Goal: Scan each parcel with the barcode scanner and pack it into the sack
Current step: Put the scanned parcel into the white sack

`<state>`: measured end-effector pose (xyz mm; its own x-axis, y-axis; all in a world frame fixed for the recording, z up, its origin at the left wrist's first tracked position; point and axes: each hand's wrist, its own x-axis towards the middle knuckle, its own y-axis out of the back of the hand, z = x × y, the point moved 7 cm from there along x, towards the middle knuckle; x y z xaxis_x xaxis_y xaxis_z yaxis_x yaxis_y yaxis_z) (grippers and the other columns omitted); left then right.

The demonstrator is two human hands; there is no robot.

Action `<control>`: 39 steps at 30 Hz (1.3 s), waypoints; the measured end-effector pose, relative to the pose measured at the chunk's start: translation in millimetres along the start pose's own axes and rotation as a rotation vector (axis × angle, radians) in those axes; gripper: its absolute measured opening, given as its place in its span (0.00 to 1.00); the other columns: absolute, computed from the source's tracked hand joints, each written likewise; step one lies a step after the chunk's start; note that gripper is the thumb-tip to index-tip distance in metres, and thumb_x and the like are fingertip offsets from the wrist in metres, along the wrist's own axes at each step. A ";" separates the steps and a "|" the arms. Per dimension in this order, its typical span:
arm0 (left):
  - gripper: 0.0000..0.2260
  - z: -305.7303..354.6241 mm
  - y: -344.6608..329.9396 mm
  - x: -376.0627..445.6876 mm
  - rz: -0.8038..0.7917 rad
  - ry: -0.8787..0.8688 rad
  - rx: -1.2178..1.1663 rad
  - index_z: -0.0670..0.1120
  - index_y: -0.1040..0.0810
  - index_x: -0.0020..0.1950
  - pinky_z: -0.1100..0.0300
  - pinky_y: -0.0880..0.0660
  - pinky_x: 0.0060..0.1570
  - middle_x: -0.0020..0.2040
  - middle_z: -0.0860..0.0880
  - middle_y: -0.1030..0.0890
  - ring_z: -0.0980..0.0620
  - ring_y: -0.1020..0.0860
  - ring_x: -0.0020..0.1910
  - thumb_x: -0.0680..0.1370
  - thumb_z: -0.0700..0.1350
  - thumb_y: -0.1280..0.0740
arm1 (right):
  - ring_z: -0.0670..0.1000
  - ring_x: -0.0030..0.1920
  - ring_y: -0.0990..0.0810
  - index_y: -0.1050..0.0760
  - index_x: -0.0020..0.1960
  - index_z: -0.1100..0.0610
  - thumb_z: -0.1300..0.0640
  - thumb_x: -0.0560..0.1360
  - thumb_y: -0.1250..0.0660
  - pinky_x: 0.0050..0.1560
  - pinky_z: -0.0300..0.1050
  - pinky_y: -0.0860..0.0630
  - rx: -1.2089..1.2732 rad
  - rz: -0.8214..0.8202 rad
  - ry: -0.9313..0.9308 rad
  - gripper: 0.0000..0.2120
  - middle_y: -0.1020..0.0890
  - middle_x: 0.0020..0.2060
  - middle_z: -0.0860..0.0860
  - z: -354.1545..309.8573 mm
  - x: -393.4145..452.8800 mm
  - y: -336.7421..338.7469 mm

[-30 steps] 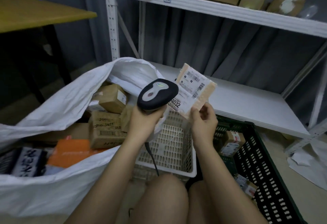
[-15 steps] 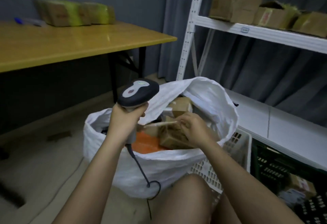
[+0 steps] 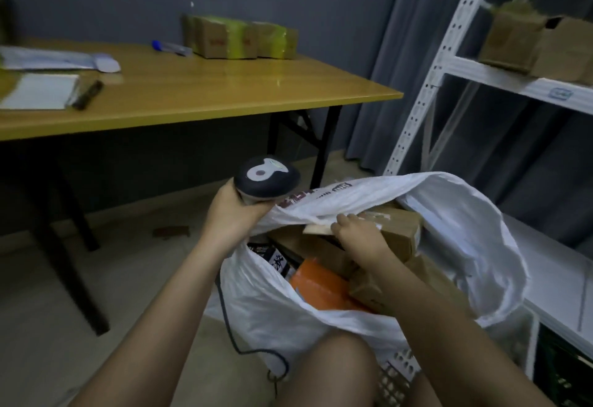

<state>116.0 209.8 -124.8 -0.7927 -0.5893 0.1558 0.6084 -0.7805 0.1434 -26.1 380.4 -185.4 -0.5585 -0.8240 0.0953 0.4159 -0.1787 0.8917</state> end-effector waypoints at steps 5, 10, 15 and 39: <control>0.18 -3.0 14.0 15.9 0.084 -0.006 -0.003 0.53 0.24 0.57 0.57 0.25 0.54 0.54 0.53 0.19 0.55 0.22 0.54 0.70 0.42 0.25 | 0.58 0.32 0.23 0.26 0.35 0.60 0.67 0.54 0.20 0.23 0.43 0.38 0.146 0.318 -0.089 0.16 0.25 0.33 0.57 27.7 30.5 38.7; 0.16 -7.0 8.9 22.6 0.050 -0.003 -0.018 0.53 0.24 0.53 0.68 0.28 0.44 0.47 0.60 0.21 0.65 0.24 0.47 0.71 0.40 0.25 | 0.58 0.33 0.26 0.25 0.34 0.60 0.67 0.57 0.23 0.29 0.46 0.35 0.155 0.449 -0.129 0.12 0.26 0.33 0.56 36.4 31.3 26.9; 0.17 -19.1 0.0 21.4 0.013 0.027 -0.044 0.53 0.24 0.55 0.59 0.25 0.53 0.52 0.56 0.19 0.57 0.21 0.53 0.70 0.40 0.24 | 0.57 0.31 0.25 0.24 0.37 0.60 0.69 0.57 0.22 0.23 0.45 0.36 0.296 0.328 -0.159 0.14 0.25 0.33 0.56 21.9 25.8 -12.2; 0.16 56.3 -194.3 -121.3 -0.574 -0.130 -0.150 0.53 0.22 0.56 0.65 0.27 0.47 0.49 0.57 0.18 0.61 0.22 0.49 0.71 0.41 0.25 | 0.47 0.52 0.23 0.18 0.55 0.53 0.56 0.77 0.33 0.54 0.42 0.26 0.847 0.248 -0.819 0.09 0.20 0.53 0.48 95.4 -254.6 16.6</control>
<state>96.0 444.6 -116.6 -0.9760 -0.0427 0.2134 0.0658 -0.9926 0.1023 54.5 638.5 -152.7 -0.9475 -0.1454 0.2848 0.1449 0.5989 0.7876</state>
